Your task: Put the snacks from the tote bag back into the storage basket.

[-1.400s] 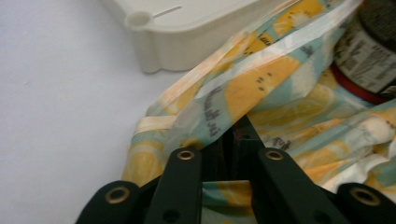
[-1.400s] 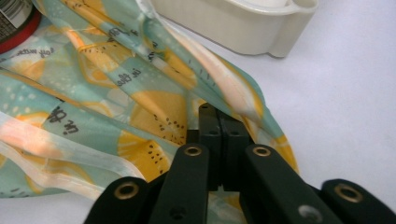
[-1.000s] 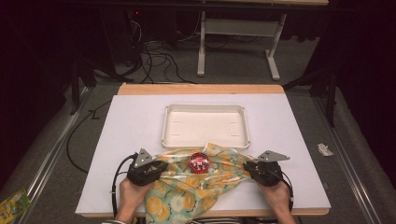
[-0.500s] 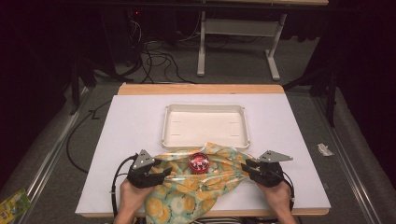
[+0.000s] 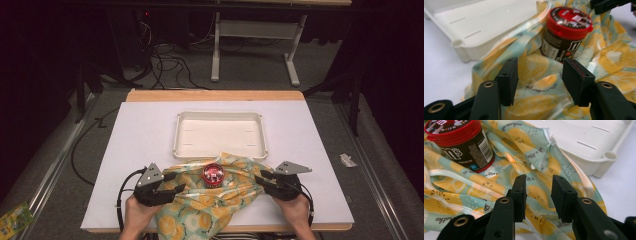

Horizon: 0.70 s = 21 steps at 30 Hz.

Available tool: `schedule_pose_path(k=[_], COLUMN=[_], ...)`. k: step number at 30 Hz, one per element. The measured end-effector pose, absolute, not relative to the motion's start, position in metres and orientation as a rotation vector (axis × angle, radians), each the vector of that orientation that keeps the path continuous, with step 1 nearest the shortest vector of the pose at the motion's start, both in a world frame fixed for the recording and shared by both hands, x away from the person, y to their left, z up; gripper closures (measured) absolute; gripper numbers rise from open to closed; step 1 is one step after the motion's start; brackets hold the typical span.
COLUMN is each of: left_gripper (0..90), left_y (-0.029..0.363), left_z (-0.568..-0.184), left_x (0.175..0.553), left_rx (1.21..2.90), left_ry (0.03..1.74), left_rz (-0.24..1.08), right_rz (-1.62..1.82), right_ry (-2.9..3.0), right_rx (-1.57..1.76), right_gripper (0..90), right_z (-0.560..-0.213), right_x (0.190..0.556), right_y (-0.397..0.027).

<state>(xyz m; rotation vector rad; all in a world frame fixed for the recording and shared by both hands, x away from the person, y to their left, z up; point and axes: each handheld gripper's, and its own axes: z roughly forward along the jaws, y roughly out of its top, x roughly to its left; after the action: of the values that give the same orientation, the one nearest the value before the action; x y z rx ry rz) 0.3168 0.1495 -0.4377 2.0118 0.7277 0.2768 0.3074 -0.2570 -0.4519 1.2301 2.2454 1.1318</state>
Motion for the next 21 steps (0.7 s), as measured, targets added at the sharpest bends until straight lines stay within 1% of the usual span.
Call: schedule_pose_path(k=[4,6,7,8,12,17,21], left_gripper=[46.2,45.1,44.5,44.2,42.6,41.3,40.7], left_y=[0.153,0.156,0.156,0.161,0.171,0.18,0.183], left_z=[-0.431,-0.43,-0.43,-0.43,-0.433,-0.443,-0.455], left_x=[0.313,0.314,0.314,0.316,0.32,0.328,0.335], left_rx=[1.94,1.915,1.915,1.887,1.839,1.803,1.801], left_ry=[0.733,0.778,0.778,0.826,0.899,0.969,1.011], left_rz=[0.322,0.375,0.375,0.398,0.435,0.446,0.449], right_rz=[1.129,1.132,1.134,1.136,1.142,1.159,1.184], right_ry=[2.248,2.249,2.247,2.246,2.253,2.255,2.263], right_rx=[1.217,1.214,1.212,1.208,1.205,1.188,1.175], right_gripper=[65.0,64.9,64.7,64.6,63.3,60.7,56.7], right_z=[-0.451,-0.45,-0.45,-0.45,-0.448,-0.444,-0.439], right_x=[0.307,0.306,0.306,0.306,0.305,0.305,0.306], right_y=[-0.257,-0.257,-0.257,-0.257,-0.255,-0.25,-0.246])
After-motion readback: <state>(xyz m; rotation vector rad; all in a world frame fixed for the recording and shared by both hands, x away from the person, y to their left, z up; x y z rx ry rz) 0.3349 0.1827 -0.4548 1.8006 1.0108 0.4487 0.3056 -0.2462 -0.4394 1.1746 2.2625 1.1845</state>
